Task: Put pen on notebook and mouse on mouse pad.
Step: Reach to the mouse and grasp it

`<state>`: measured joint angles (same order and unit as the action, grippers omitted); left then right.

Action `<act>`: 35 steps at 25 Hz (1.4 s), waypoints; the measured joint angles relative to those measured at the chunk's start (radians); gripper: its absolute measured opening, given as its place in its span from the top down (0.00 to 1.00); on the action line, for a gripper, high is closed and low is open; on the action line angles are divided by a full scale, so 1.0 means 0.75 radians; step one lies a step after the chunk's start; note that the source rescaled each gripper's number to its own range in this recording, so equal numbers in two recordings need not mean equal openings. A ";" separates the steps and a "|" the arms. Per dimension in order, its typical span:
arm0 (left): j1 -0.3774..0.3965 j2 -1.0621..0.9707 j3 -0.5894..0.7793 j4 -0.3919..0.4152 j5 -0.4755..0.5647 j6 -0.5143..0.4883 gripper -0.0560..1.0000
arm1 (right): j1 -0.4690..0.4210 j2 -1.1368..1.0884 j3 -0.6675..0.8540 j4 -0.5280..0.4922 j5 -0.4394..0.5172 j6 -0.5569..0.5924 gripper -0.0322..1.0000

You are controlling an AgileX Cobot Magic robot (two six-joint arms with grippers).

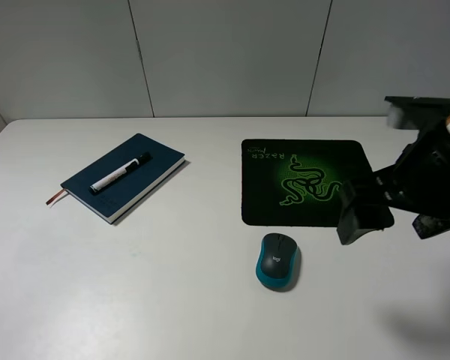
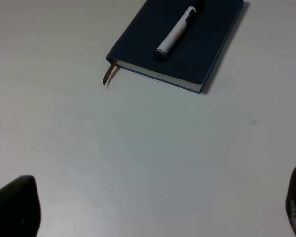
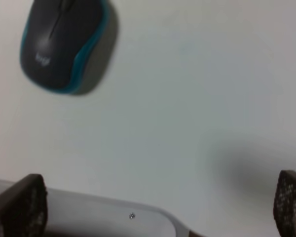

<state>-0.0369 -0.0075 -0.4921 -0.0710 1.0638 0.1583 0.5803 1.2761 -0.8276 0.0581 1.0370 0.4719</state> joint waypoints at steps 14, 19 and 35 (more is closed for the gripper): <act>0.000 0.000 0.000 0.001 0.000 0.000 0.00 | 0.216 0.322 -0.093 -0.020 -0.146 0.220 0.00; 0.000 0.000 0.000 0.001 0.000 0.000 0.00 | 0.216 0.418 -0.100 -0.022 -0.243 0.250 0.00; 0.000 0.000 0.000 0.002 0.001 0.000 0.00 | 0.216 0.628 -0.100 -0.029 -0.467 0.308 0.00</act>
<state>-0.0369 -0.0075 -0.4921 -0.0698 1.0648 0.1583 0.7423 1.7472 -0.9023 0.0362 0.6866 0.7027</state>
